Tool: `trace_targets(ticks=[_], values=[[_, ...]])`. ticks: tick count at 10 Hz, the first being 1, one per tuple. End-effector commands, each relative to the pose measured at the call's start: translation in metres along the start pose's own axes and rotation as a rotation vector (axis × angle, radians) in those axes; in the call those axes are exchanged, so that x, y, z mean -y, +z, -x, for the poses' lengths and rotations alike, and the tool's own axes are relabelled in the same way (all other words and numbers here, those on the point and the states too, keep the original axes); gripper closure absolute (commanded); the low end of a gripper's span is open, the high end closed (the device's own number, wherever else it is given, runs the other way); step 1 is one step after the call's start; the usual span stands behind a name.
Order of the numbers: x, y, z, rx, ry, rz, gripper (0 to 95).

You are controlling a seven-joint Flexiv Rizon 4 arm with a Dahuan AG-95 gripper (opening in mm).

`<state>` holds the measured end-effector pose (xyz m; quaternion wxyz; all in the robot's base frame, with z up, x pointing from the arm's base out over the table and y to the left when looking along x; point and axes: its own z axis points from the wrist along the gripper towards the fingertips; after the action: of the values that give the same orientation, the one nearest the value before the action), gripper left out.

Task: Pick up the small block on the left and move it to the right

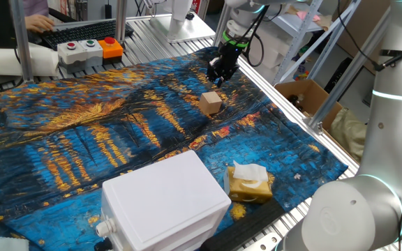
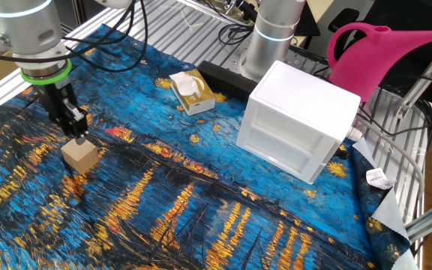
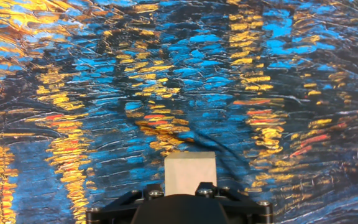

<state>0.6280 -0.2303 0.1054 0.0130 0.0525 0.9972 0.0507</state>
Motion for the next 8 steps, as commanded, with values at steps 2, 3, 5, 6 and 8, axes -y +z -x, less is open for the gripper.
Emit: trace_targets(ticks=[2, 3, 5, 6, 8], values=[[-0.0012, 0.0032, -0.0008, 0.008, -0.007, -0.002, 38.0], [-0.0012, 0.0035, -0.0008, 0.009, -0.008, -0.001, 38.0], [-0.0020, 0.0065, -0.0001, 0.012, -0.009, -0.002, 38.0], [-0.0021, 0.0070, 0.0000, 0.014, -0.008, -0.002, 38.0], [-0.0022, 0.0080, 0.0003, 0.022, -0.007, -0.004, 38.0]])
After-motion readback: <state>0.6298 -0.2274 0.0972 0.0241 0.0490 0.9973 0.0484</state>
